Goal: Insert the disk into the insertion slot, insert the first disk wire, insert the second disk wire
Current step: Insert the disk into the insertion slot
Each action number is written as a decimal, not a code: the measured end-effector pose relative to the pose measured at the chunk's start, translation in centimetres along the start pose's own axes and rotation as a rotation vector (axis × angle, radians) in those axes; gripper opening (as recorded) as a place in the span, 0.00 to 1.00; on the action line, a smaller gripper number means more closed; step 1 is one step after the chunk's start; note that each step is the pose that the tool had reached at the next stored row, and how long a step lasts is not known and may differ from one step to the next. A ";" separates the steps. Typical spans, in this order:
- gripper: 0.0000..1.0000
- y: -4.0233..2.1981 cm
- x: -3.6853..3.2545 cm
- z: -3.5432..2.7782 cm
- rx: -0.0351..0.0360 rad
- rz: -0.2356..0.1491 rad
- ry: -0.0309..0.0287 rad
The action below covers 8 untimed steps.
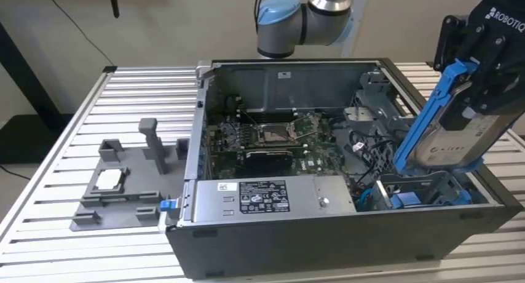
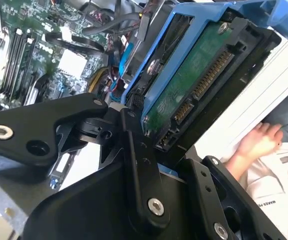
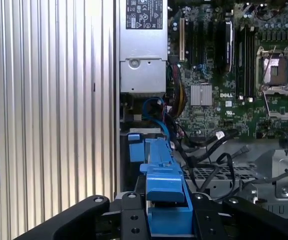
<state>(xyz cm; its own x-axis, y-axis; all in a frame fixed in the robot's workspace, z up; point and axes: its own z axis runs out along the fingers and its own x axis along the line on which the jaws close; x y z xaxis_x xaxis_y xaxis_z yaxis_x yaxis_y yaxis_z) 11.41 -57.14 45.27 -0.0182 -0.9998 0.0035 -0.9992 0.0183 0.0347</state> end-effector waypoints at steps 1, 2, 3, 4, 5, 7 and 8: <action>0.33 -0.01 0.00 0.18 0.0005 0.000 -0.0001; 0.33 -0.01 0.00 0.37 0.0010 0.000 0.0000; 0.33 -0.02 0.00 0.54 0.0014 0.000 0.0000; 0.33 -0.03 0.00 0.73 0.0018 0.000 0.0000; 0.33 -0.03 0.00 0.91 0.0019 0.000 0.0000; 0.33 -0.05 0.00 1.27 0.0020 -0.001 0.0000; 0.33 -0.05 0.00 1.46 0.0020 -0.002 0.0001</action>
<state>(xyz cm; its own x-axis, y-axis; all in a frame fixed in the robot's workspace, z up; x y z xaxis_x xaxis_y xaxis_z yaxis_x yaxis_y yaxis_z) 11.41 -57.14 43.81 -0.0164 -0.9999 0.0035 -0.9993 0.0165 0.0327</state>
